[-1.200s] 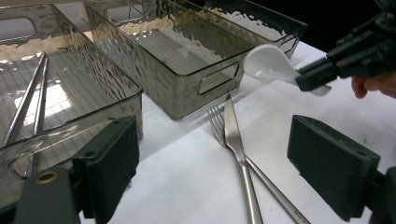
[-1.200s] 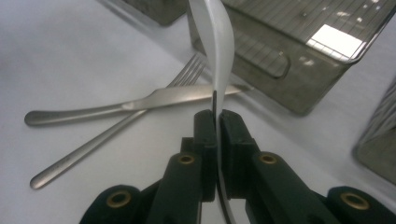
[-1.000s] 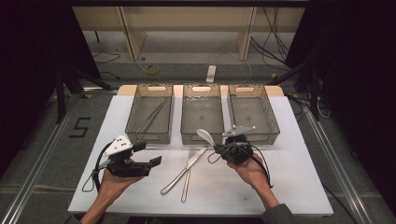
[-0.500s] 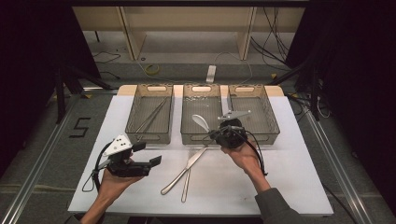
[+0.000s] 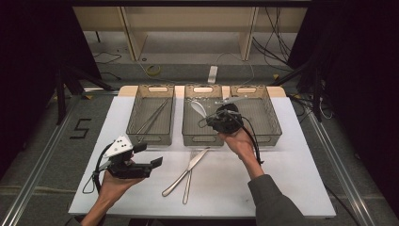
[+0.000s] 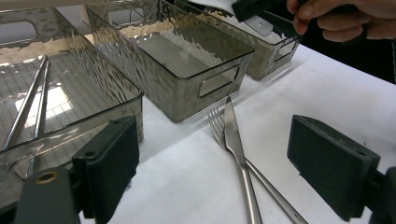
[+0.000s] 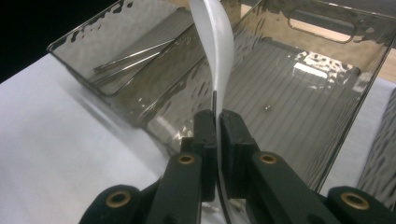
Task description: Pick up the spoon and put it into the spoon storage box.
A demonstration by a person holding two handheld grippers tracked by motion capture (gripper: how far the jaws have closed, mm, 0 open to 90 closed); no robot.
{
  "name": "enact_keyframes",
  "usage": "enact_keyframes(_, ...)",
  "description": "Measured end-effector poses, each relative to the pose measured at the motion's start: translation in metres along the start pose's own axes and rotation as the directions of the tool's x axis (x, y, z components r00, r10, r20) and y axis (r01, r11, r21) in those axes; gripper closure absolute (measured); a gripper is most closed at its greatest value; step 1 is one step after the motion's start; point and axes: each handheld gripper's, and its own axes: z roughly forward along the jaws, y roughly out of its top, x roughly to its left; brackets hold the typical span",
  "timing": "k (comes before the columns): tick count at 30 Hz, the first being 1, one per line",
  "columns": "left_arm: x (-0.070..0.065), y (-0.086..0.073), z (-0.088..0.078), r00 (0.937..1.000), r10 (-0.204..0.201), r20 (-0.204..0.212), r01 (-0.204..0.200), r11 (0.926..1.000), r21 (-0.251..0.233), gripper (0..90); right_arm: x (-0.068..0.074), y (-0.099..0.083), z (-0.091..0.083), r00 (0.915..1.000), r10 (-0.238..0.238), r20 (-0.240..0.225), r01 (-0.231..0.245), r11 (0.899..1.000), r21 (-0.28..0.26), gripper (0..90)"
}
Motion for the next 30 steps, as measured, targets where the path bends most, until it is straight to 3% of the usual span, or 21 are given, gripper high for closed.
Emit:
enact_keyframes(19, 0.0, 0.0, 0.0, 1.0, -0.002, 0.001, 0.002, 1.0, 0.001, 16.2, -0.018, 0.018, 0.03, 0.9955, 0.086, 0.04, -0.087, 0.995, 0.043, 86.3)
enact_keyframes(30, 0.0, 0.0, 0.0, 1.0, 0.0, 0.001, 0.0, 1.0, 0.004, 16.1, -0.02, 0.025, 0.047, 0.9923, 0.101, 0.071, -0.108, 0.99, 0.095, 86.3)
